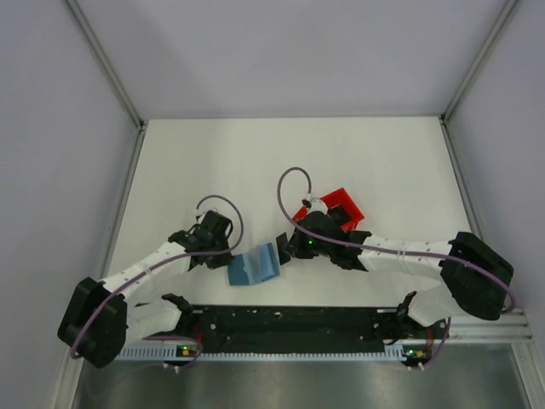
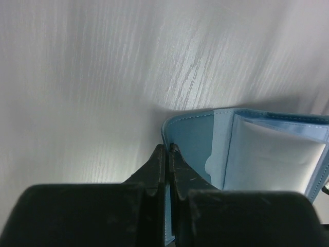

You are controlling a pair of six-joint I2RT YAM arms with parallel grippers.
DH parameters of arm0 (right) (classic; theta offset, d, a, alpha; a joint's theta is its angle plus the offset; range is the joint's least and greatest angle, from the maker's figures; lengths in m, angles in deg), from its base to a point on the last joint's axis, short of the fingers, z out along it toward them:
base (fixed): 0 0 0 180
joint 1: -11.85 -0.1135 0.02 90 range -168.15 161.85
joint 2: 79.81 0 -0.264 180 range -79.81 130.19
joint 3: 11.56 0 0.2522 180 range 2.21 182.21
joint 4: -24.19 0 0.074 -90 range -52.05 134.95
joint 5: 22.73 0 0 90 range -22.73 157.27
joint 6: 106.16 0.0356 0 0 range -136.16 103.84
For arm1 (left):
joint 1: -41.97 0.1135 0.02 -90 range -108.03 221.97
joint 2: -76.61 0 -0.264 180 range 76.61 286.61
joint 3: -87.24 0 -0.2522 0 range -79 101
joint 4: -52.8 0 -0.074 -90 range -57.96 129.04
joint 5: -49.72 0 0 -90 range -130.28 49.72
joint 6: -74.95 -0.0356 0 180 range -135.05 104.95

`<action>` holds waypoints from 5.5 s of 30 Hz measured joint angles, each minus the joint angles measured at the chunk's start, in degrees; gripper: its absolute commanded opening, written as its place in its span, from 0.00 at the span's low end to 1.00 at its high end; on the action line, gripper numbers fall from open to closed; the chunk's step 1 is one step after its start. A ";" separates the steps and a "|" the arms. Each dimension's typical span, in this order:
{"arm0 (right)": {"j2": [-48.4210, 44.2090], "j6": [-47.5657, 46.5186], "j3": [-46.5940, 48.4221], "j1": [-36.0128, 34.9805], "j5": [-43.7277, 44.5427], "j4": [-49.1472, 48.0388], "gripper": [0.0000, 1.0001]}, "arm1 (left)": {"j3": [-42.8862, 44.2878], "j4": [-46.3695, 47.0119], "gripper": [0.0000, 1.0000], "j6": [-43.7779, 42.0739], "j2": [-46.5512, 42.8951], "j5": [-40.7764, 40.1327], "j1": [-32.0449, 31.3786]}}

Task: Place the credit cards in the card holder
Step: Open the card holder at the center of the board, then insert the credit card into the card holder.

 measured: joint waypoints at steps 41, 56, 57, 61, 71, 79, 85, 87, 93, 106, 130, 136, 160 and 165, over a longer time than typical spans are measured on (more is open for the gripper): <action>2.21 -0.87 0.83 -0.31 -2.32 0.44 0.00 | 0.96 3.43 0.00 -0.13 0.96 2.03 -0.02; 1.99 -0.57 -0.52 -0.31 -3.28 -0.35 0.00 | 0.68 4.42 0.00 -0.13 0.96 2.19 -0.02; 2.38 -0.39 -0.52 -0.31 -3.69 -0.81 0.00 | 0.61 4.57 0.00 -0.11 0.96 2.25 -0.02; 4.24 -0.09 -0.50 -0.31 -5.01 -1.84 0.00 | -0.13 5.62 0.00 -0.07 0.98 2.93 0.00; 4.50 -1.88 2.32 -0.66 -10.62 -3.50 0.00 | -1.49 8.63 0.00 0.15 2.08 4.20 0.00; 4.83 -3.63 5.99 -1.97 -12.09 -4.48 0.00 | -1.88 12.11 0.00 0.20 4.20 6.10 0.00; 4.35 -4.11 5.99 -2.03 -7.37 -1.40 0.00 | -1.75 12.11 0.00 0.13 3.78 6.60 0.00; 3.72 -4.33 5.99 -2.05 -6.10 -0.52 0.00 | -1.75 11.87 0.00 0.15 2.45 7.30 0.00; 3.13 -3.06 6.62 -5.20 0.76 0.50 0.00 | -1.40 11.69 0.00 0.83 -0.24 8.13 0.00; 4.13 1.18 10.32 -12.28 14.36 -0.79 0.00 | -1.40 11.26 0.00 3.10 -2.03 9.14 0.00; 9.86 3.65 13.11 -13.64 15.85 1.57 0.00 | -1.40 11.28 0.00 4.26 -2.47 9.53 0.00; 10.34 3.72 14.19 -13.64 16.76 5.70 0.00 | -1.40 11.30 0.00 4.24 -2.47 9.53 0.00; 7.78 0.55 4.00 -3.19 -1.42 0.83 0.00 | -4.74 15.45 0.00 2.45 2.29 8.37 0.00; 4.92 0.57 0.81 0.22 -3.93 -0.20 0.00 | -4.74 16.00 0.00 2.43 2.84 8.09 -0.02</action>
